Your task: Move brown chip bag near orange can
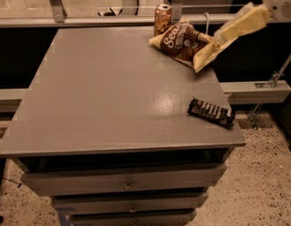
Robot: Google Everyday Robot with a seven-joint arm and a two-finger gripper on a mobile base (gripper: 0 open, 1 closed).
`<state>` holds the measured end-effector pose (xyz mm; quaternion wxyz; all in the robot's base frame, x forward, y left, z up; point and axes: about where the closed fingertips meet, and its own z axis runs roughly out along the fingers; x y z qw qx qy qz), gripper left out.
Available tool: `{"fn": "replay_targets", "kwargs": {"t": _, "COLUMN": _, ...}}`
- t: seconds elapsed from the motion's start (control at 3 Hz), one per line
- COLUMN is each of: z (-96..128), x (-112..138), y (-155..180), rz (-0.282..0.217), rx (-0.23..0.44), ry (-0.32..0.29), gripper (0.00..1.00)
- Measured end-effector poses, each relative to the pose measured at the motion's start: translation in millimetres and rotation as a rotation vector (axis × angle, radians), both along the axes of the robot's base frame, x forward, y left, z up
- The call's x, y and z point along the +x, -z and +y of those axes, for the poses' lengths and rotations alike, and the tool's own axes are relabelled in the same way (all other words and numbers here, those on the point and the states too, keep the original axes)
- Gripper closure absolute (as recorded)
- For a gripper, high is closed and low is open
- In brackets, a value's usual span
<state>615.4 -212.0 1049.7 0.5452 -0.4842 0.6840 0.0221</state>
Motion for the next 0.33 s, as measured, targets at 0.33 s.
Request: {"fn": "replay_targets", "kwargs": {"t": 0.33, "z": -23.2, "x": -12.6, "y": -0.9, "rz": 0.001, "rx": 0.0, "ry": 0.039, "gripper": 0.0}}
